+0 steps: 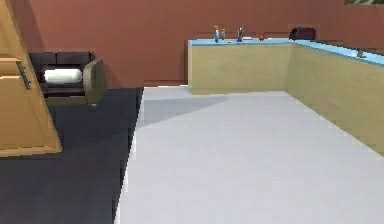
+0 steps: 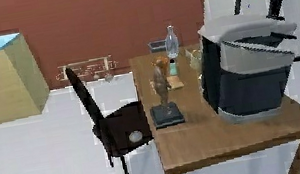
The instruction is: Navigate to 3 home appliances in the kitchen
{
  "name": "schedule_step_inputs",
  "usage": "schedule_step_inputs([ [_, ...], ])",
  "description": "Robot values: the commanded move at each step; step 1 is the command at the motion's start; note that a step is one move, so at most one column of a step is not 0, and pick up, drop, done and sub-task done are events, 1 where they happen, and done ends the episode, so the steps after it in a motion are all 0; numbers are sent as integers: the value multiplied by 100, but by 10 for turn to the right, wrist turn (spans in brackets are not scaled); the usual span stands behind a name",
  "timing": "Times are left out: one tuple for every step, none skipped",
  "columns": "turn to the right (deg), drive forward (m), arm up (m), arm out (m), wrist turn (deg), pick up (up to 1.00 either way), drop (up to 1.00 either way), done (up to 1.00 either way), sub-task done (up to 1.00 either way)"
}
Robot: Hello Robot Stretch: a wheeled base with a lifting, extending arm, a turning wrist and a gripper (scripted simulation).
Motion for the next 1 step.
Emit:
schedule_step_inputs([
  [240,0,0,0,0,0,0,0,0],
])
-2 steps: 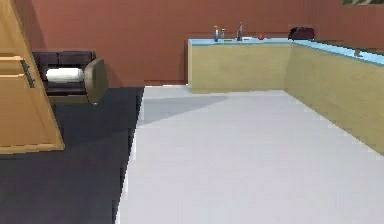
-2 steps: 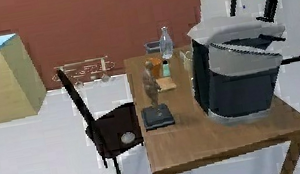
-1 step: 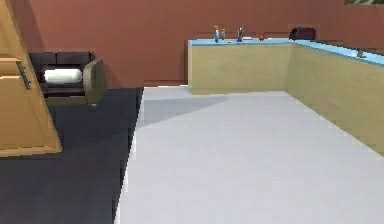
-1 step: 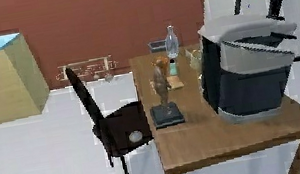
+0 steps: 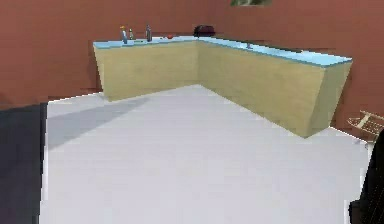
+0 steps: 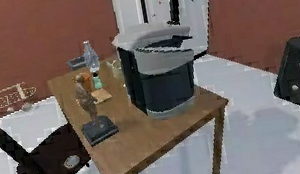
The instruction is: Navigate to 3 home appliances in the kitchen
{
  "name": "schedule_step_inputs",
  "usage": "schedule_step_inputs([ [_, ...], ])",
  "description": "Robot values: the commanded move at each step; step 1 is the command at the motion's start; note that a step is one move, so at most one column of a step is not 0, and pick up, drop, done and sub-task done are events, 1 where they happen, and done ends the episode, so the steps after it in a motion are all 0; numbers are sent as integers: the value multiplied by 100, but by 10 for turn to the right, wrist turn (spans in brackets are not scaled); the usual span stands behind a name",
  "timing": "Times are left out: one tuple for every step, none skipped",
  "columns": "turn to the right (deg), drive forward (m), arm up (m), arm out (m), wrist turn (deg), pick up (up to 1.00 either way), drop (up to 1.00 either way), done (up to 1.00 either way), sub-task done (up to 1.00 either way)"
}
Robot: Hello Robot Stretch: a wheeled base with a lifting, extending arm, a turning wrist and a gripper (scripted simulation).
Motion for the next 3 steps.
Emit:
schedule_step_inputs([
  [0,100,0,0,0,0,0,0,0],
  [0,100,0,0,0,0,0,0,0],
  [0,100,0,0,0,0,0,0,0],
])
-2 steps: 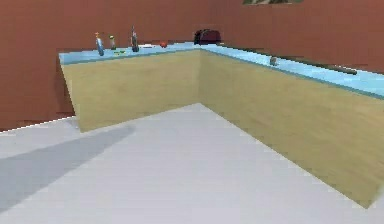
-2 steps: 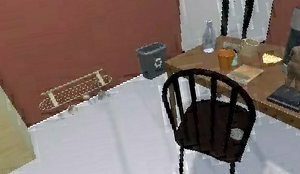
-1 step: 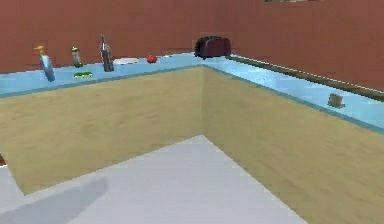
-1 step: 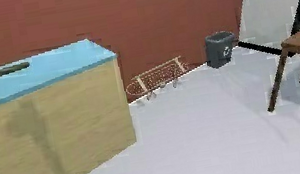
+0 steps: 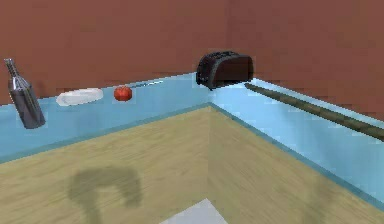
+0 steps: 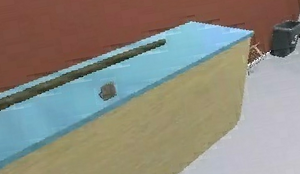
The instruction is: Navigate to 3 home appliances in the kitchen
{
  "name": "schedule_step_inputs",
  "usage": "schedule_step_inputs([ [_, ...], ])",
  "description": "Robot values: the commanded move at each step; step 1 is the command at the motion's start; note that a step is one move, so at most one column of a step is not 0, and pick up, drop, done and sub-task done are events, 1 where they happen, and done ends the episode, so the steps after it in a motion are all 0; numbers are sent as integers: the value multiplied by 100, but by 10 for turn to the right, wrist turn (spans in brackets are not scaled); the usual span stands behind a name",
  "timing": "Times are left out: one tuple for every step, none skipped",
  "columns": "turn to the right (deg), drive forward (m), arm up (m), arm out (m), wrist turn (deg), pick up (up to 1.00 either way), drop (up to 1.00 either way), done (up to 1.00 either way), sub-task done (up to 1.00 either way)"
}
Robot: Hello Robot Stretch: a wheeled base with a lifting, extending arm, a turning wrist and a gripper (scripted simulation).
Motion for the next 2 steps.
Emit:
schedule_step_inputs([
  [30,0,0,0,0,0,0,0,0],
  [0,50,0,0,0,0,0,0,0],
])
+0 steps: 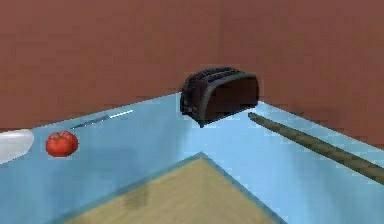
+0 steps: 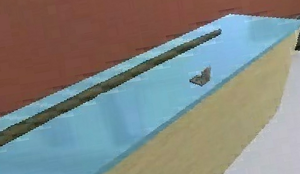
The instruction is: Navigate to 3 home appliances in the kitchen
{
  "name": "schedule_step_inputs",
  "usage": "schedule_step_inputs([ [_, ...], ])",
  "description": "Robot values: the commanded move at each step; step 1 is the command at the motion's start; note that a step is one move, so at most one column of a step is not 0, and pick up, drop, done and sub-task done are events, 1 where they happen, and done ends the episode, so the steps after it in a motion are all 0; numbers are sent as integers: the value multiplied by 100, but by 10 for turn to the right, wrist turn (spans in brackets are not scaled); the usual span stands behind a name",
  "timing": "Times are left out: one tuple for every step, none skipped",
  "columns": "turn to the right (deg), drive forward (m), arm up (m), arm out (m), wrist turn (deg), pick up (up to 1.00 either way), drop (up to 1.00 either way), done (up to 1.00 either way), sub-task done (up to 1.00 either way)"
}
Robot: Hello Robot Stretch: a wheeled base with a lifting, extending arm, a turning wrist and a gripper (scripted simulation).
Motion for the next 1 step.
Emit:
schedule_step_inputs([
  [0,0,0,0,0,0,0,100,0],
])
